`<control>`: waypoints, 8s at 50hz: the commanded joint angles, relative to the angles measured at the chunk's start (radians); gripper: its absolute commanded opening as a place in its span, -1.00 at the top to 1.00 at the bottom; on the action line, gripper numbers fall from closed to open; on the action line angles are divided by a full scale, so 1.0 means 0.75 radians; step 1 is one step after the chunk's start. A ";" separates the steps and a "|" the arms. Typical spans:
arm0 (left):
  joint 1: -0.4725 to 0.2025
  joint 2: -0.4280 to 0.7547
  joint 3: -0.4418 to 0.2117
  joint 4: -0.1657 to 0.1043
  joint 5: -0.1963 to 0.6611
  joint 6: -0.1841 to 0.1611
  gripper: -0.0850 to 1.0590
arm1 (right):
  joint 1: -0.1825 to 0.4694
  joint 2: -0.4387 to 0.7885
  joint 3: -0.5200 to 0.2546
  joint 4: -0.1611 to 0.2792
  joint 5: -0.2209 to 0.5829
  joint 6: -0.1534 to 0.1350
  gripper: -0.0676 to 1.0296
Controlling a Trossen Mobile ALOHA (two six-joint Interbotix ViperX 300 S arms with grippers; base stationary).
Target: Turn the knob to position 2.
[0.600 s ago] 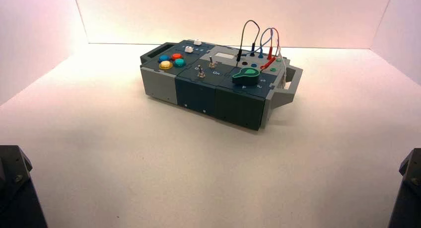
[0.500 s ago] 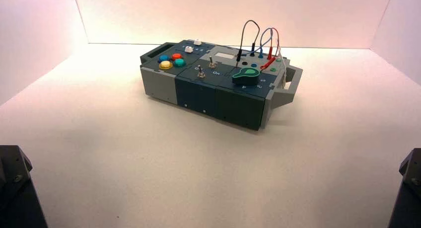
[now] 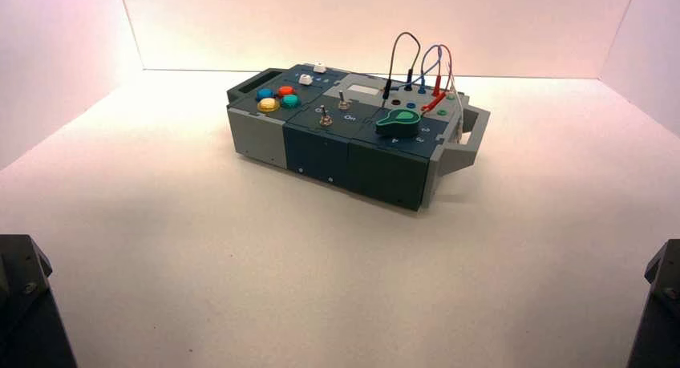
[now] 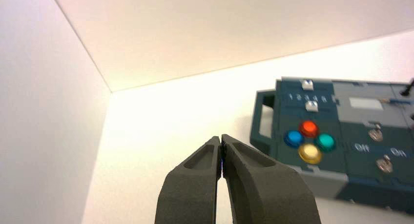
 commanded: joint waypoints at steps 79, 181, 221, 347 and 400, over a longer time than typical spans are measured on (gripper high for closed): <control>-0.301 0.270 -0.436 -0.022 0.990 0.229 0.91 | 0.301 0.556 -0.503 0.096 0.765 -0.331 0.92; -0.456 0.247 -0.387 -0.070 0.904 0.346 0.91 | 0.599 1.348 -0.859 0.184 0.579 -0.626 0.92; -0.456 0.274 -0.391 -0.067 0.882 0.346 0.91 | 0.640 1.399 -0.847 0.182 0.542 -0.626 0.92; -0.456 0.274 -0.399 -0.065 0.877 0.346 0.91 | 0.642 1.327 -0.744 0.135 0.726 -0.599 0.92; -0.479 0.270 -0.399 -0.065 0.873 0.346 0.91 | 0.552 1.276 -0.712 0.102 0.728 -0.595 0.92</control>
